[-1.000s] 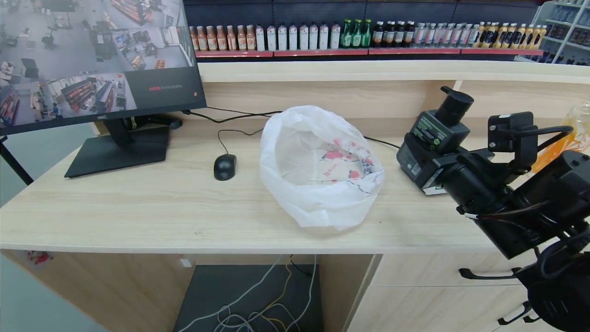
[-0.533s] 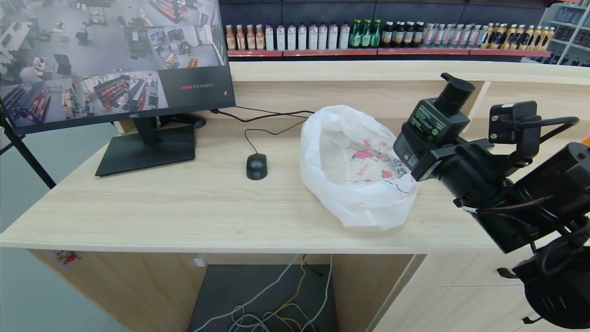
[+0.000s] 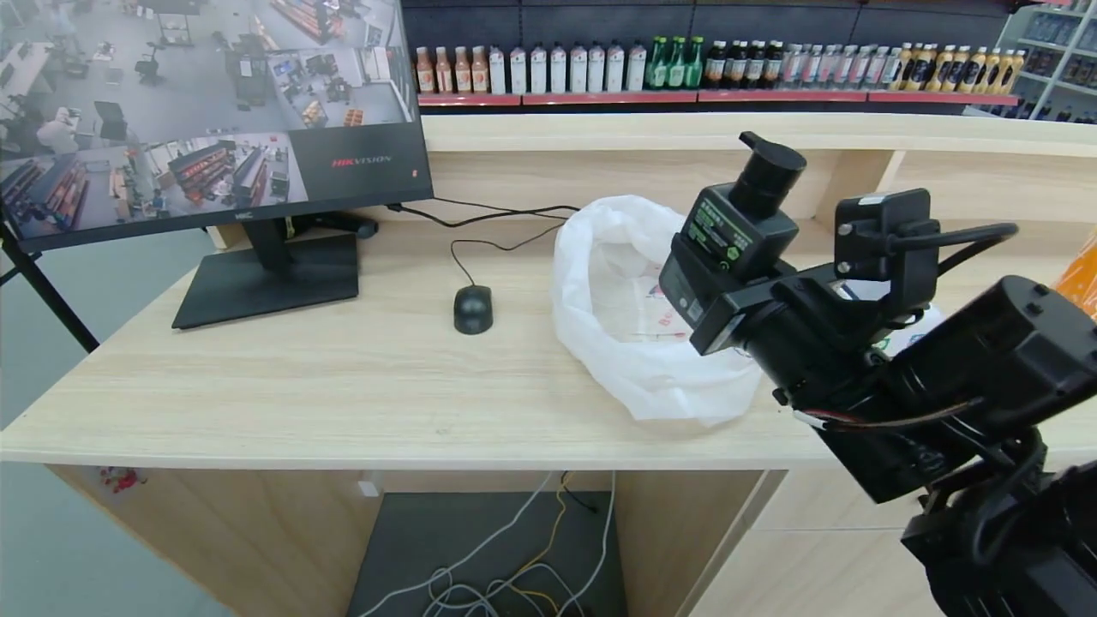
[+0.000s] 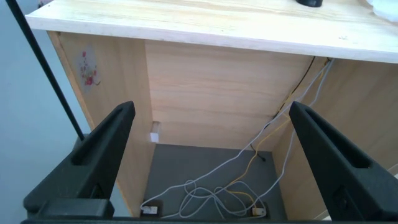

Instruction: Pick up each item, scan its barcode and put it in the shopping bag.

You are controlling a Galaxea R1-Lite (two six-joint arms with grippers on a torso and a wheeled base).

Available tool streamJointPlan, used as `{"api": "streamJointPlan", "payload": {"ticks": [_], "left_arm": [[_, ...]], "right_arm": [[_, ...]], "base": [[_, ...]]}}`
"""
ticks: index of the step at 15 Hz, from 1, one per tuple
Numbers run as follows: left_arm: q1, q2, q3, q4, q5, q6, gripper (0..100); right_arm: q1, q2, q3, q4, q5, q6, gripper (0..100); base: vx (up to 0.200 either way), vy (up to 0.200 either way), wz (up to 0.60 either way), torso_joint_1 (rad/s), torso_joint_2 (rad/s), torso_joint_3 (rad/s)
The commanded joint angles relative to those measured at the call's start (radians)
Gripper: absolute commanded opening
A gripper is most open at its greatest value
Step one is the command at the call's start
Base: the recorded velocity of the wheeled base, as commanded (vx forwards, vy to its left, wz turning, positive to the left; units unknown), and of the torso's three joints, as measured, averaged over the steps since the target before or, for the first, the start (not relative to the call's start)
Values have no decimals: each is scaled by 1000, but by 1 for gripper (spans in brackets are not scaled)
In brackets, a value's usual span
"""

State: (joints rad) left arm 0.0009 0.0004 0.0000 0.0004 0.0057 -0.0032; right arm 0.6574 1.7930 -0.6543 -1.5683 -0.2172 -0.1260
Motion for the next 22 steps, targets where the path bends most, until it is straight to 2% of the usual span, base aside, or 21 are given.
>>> {"api": "streamJointPlan", "payload": {"ticks": [1, 2, 3, 7, 9, 13, 22], "left_arm": [[1, 0, 0, 0, 0, 0, 100], [1, 0, 0, 0, 0, 0, 100], [1, 0, 0, 0, 0, 0, 100], [1, 0, 0, 0, 0, 0, 100], [1, 0, 0, 0, 0, -1, 100], [-1, 0, 0, 1, 0, 2, 100], [1, 0, 0, 1, 0, 2, 100]], "right_arm": [[14, 65, -88, -2, -44, -3, 0], [16, 72, -119, 16, -57, -3, 0], [13, 78, -205, 102, -83, 0, 0], [-19, 100, -344, 314, -85, 3, 0], [-38, 134, -412, 369, -85, 5, 0], [-56, 204, -479, 376, -85, 23, 0], [-81, 284, -484, 378, -90, 51, 0]], "base": [[0, 0, 0, 0, 0, 0], [0, 0, 0, 0, 0, 0], [0, 0, 0, 0, 0, 0], [0, 0, 0, 0, 0, 0], [0, 0, 0, 0, 0, 0], [0, 0, 0, 0, 0, 0], [0, 0, 0, 0, 0, 0]]}}
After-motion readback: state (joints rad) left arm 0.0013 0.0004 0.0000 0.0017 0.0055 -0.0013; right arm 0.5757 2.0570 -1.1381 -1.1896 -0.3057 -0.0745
